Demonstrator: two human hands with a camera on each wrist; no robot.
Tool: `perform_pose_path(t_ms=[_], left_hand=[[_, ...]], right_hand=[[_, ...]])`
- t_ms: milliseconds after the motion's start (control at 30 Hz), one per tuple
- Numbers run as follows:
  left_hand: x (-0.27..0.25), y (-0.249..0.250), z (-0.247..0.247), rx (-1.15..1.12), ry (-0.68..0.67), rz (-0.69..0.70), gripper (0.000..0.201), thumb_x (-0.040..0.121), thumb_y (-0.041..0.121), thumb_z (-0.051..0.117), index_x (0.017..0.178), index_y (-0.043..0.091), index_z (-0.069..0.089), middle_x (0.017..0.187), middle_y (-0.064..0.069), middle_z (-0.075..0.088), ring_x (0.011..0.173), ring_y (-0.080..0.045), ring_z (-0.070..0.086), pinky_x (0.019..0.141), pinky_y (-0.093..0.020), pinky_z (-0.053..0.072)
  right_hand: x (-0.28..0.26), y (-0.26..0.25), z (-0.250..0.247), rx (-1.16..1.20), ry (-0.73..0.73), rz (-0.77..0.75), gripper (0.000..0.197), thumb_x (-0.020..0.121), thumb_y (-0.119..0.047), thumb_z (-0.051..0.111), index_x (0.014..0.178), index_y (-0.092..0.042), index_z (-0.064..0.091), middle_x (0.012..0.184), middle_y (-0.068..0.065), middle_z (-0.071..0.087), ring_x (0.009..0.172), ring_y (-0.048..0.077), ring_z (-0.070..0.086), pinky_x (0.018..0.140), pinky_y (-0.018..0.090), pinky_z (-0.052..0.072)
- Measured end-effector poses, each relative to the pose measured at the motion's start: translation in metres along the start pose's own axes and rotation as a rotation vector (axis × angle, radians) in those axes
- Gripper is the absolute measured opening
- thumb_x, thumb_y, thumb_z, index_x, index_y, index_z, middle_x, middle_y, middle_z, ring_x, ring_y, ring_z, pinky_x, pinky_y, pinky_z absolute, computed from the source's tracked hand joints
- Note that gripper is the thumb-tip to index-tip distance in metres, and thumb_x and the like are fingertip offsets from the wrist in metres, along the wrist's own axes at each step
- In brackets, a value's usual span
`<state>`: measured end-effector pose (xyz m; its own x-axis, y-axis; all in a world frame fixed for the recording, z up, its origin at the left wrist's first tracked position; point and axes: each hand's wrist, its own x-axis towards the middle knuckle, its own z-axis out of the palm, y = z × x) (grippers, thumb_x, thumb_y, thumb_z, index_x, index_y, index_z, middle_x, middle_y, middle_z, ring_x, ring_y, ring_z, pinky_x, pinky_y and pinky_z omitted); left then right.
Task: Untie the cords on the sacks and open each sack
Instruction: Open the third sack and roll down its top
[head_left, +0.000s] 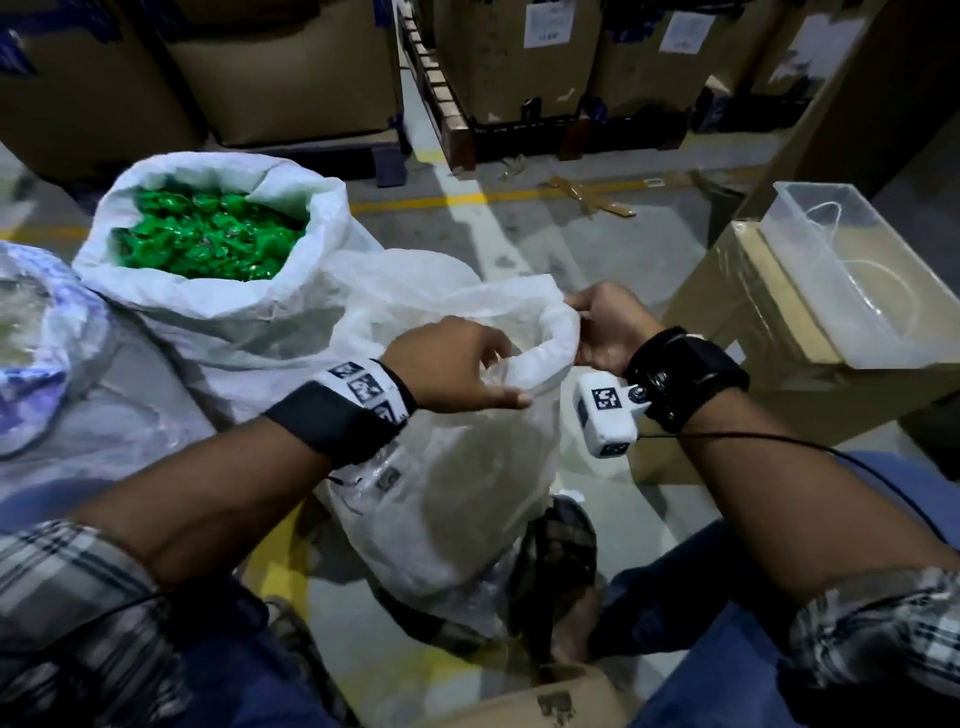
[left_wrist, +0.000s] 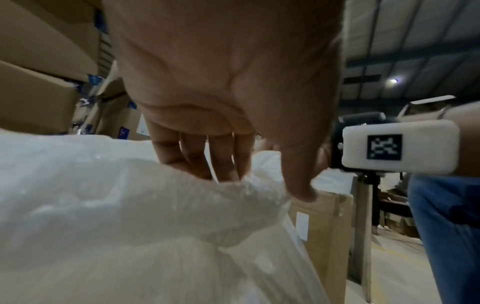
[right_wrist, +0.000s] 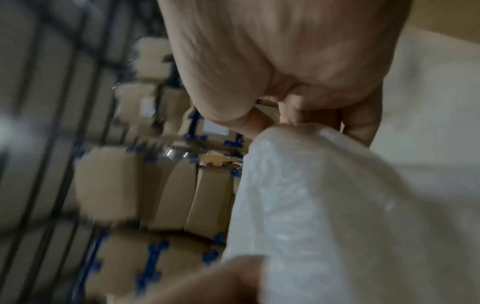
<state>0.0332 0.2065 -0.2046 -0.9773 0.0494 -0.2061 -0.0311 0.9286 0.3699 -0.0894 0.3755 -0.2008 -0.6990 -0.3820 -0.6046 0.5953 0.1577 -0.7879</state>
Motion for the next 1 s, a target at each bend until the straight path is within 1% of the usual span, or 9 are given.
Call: perform_pose_path(t_ms=[67,167,233,300,500,600,733,867,1000], left_hand=[[0.004,0.003,0.011,0.126,0.076,-0.012,0.054,0.069,0.077,0.069,0.107,0.04,0.067,0.101,0.008,0.07,0.095,-0.02,0.066,0.072,-0.031,0.051],[0.007,-0.001,0.014,0.134,0.123,-0.027,0.042,0.065,0.068,0.075,0.097,0.043,0.065,0.096,0.006,0.069,0.092,-0.024,0.064,0.066,-0.03,0.04],[0.008,-0.003,0.015,0.139,0.154,-0.012,0.033,0.063,0.061,0.074,0.08,0.039,0.056,0.084,0.01,0.065,0.083,-0.024,0.063,0.06,-0.027,0.036],[0.008,-0.002,0.017,0.152,0.177,-0.001,0.028,0.063,0.055,0.07,0.072,0.036,0.051,0.072,0.01,0.057,0.075,-0.024,0.062,0.055,-0.026,0.034],[0.007,-0.007,0.017,0.161,0.156,0.002,0.032,0.063,0.058,0.072,0.077,0.033,0.058,0.08,0.009,0.064,0.075,-0.023,0.06,0.061,-0.028,0.039],[0.005,-0.005,0.017,0.191,0.121,0.046,0.026,0.069,0.05,0.072,0.078,0.031,0.056,0.079,0.01,0.059,0.078,-0.024,0.061,0.061,-0.028,0.038],[0.005,-0.006,0.013,0.354,0.119,0.132,0.015,0.078,0.035,0.066,0.08,0.032,0.051,0.089,0.007,0.064,0.08,-0.025,0.061,0.059,-0.028,0.034],[0.003,-0.018,-0.003,0.554,0.275,0.305,0.007,0.082,0.021,0.058,0.084,0.027,0.055,0.086,0.003,0.065,0.072,-0.029,0.063,0.054,-0.029,0.03],[0.01,-0.051,-0.034,0.585,0.469,0.317,0.009,0.089,0.017,0.061,0.095,0.022,0.065,0.087,-0.005,0.063,0.074,-0.033,0.063,0.056,-0.038,0.044]], right_hand=[[-0.001,-0.002,0.006,-0.359,0.167,-0.213,0.018,0.092,-0.006,0.046,0.107,-0.008,0.055,0.125,0.027,0.057,0.103,0.033,0.06,0.098,0.047,0.051],[-0.003,0.004,0.01,-0.972,0.517,-0.726,0.038,0.078,0.001,0.05,0.113,-0.013,0.051,0.12,0.014,0.049,0.096,0.03,0.054,0.086,0.037,0.05],[-0.013,0.005,0.015,-1.237,0.526,-1.136,0.032,0.072,-0.002,0.052,0.102,-0.014,0.058,0.106,0.01,0.053,0.089,0.029,0.054,0.07,0.035,0.046],[-0.017,0.005,0.019,-1.292,0.404,-1.294,0.02,0.074,-0.011,0.056,0.092,-0.015,0.063,0.094,0.006,0.057,0.082,0.028,0.056,0.06,0.032,0.041],[-0.002,0.007,0.009,-1.774,0.283,-0.877,0.031,0.086,-0.039,0.066,0.105,-0.016,0.071,0.11,0.008,0.064,0.105,0.033,0.062,0.077,0.037,0.049],[0.002,0.004,0.004,-1.312,0.353,-0.757,0.01,0.084,-0.014,0.063,0.084,-0.009,0.071,0.084,0.01,0.069,0.086,0.032,0.064,0.068,0.031,0.047],[-0.001,-0.021,-0.019,0.029,0.096,-0.183,0.016,0.096,-0.007,0.05,0.094,-0.003,0.066,0.078,0.009,0.067,0.077,0.027,0.062,0.078,0.035,0.05],[-0.013,-0.033,-0.044,0.106,0.136,-0.207,0.056,0.098,-0.002,0.031,0.055,-0.007,0.067,0.046,0.005,0.063,0.052,0.023,0.065,0.046,0.022,0.05],[0.0,-0.034,-0.051,0.135,0.216,-0.15,0.032,0.097,-0.007,0.03,0.076,-0.003,0.054,0.064,0.019,0.055,0.049,0.024,0.06,0.052,0.023,0.05]])
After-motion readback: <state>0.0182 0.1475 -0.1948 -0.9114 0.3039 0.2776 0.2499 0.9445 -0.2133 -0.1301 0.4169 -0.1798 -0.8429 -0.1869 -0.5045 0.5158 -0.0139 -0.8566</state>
